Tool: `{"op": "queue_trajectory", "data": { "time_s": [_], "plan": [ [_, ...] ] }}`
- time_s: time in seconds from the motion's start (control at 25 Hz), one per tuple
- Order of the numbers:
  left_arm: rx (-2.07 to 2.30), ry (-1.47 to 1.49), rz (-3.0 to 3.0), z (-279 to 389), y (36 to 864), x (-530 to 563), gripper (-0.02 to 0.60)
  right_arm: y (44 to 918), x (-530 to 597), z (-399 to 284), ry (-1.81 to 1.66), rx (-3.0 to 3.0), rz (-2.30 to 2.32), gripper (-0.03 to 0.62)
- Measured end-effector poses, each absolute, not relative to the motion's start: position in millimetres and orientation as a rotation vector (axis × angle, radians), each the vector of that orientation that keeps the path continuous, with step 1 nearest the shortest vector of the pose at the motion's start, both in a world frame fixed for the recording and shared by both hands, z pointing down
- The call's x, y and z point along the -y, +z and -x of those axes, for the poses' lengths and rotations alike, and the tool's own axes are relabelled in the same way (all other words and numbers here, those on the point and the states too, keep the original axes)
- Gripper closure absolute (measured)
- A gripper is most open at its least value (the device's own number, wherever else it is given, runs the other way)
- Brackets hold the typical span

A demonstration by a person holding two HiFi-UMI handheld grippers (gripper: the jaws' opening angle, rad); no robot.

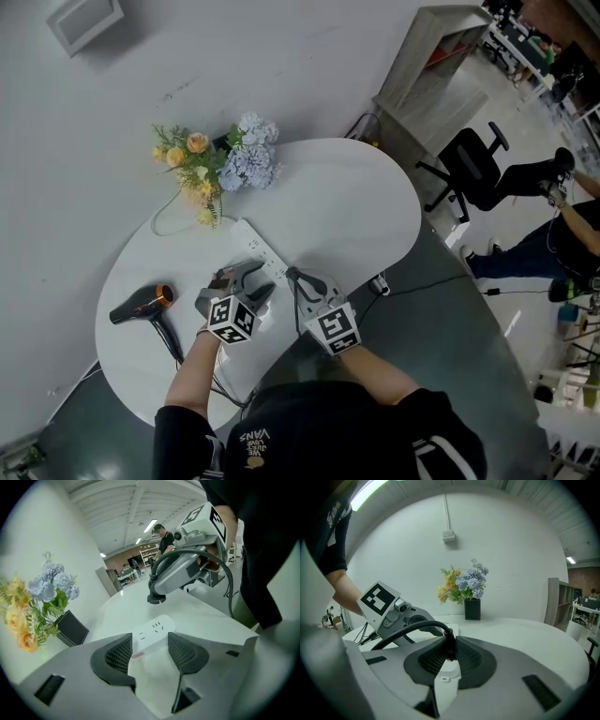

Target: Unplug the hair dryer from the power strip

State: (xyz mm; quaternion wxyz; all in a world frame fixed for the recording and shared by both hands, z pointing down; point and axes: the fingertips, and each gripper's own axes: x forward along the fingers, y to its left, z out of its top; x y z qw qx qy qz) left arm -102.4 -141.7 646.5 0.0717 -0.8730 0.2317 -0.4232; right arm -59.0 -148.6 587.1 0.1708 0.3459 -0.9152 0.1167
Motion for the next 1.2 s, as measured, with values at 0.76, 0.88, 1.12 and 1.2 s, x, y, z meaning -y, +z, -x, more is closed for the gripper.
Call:
{"op": "queue_trajectory", "data": {
  "time_s": [0.76, 0.88, 1.12, 1.2],
  "plan": [
    [-1.323, -0.908, 2.679, 121.4, 566.3, 114.3, 0.522, 553.3, 125.5, 41.3, 0.279, 2.655, -0.962, 0.522],
    [-1.372, -0.876, 2.663, 122.1, 557.9, 105.3, 0.54, 548.2, 119.4, 38.9, 0.265, 2.669, -0.943, 0.522],
    [-1.51, -0.771, 2.634, 123.4, 533.1, 85.8, 0.555, 536.9, 103.2, 32.7, 0.255, 2.689, -0.915, 0.522],
    [-1.552, -0.746, 2.618, 125.1, 527.5, 80.2, 0.558, 533.3, 99.5, 31.7, 0.245, 2.701, -0.902, 0.522]
  ]
}}
